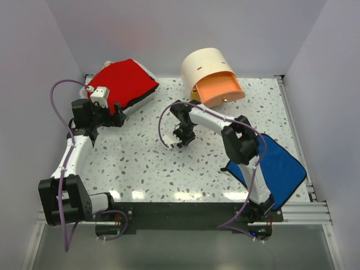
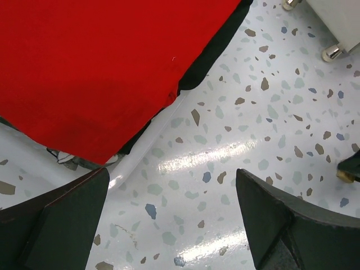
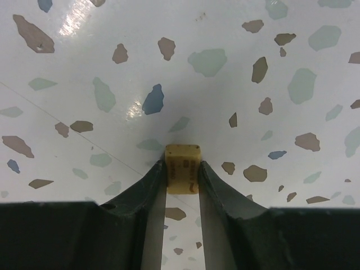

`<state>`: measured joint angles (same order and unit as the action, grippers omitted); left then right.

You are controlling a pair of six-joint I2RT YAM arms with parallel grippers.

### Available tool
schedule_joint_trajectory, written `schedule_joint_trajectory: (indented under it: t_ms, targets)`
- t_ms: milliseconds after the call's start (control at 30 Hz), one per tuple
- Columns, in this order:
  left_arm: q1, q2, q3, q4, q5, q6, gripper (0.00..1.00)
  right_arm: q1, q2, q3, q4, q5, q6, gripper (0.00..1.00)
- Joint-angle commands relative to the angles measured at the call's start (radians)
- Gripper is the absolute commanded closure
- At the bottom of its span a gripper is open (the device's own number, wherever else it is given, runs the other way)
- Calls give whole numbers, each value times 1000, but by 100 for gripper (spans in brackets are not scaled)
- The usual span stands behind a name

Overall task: Sort the stationery into containers
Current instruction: Pick up the stationery from the center of the board.

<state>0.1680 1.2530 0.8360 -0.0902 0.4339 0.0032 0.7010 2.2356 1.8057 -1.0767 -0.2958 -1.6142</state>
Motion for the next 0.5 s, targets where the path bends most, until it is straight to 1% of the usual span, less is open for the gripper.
schedule_joint_trajectory:
  t_ms: [0,167,333,467]
  targets:
    - [8,0,41,69,25,-37,1,-14,-63,93,9,3,78,82]
    - [8,16,64,119,28,-51,1,-37,-161,279,11,-22,229,82]
    - [4,54,103,136,42,-68,1,-96,-214,437,87,16,354,82]
    - [-16,89,143,138,49,-75,1,-138,-217,500,141,93,349,82]
